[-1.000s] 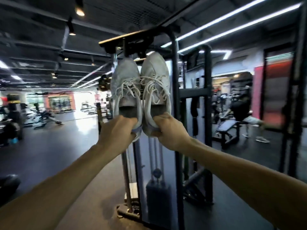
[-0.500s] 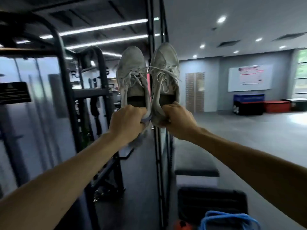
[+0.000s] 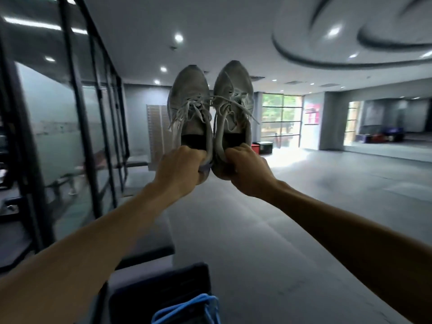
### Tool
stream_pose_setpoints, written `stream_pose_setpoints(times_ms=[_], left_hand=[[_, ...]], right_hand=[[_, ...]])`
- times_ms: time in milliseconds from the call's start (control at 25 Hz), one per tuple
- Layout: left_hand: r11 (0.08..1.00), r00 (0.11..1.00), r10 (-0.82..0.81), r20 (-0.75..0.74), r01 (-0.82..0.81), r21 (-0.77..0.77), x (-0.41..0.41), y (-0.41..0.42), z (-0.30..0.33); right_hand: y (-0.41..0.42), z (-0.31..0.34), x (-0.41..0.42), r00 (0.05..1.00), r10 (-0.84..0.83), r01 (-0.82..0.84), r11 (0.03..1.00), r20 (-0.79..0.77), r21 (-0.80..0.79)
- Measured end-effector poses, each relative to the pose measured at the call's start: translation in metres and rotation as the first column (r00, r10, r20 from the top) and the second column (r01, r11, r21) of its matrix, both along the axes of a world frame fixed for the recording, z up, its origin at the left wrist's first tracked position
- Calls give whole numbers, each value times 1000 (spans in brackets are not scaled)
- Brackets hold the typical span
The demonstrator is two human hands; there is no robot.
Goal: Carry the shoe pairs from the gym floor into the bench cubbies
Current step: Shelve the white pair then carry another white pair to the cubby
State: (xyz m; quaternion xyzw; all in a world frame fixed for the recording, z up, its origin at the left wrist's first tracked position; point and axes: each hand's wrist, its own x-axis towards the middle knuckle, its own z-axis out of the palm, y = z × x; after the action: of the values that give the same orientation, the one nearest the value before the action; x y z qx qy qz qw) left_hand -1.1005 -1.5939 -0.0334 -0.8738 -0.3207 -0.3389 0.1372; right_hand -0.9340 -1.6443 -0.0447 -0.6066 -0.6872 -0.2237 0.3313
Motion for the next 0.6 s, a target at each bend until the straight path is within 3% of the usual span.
stream_pose_setpoints(times_ms=[200, 320, 600], left_hand=[[977, 981, -193, 27, 195, -90, 141, 39, -9], [981, 982, -183, -46, 179, -82, 214, 62, -21], [981, 982, -182, -58, 177, -83, 364, 163, -16]], right_hand=[[3, -10, 132, 988, -152, 151, 988, -14, -20], [12, -18, 204, 968, -244, 242, 969, -50, -38], [87, -20, 348, 933, -355, 352, 934, -58, -59]])
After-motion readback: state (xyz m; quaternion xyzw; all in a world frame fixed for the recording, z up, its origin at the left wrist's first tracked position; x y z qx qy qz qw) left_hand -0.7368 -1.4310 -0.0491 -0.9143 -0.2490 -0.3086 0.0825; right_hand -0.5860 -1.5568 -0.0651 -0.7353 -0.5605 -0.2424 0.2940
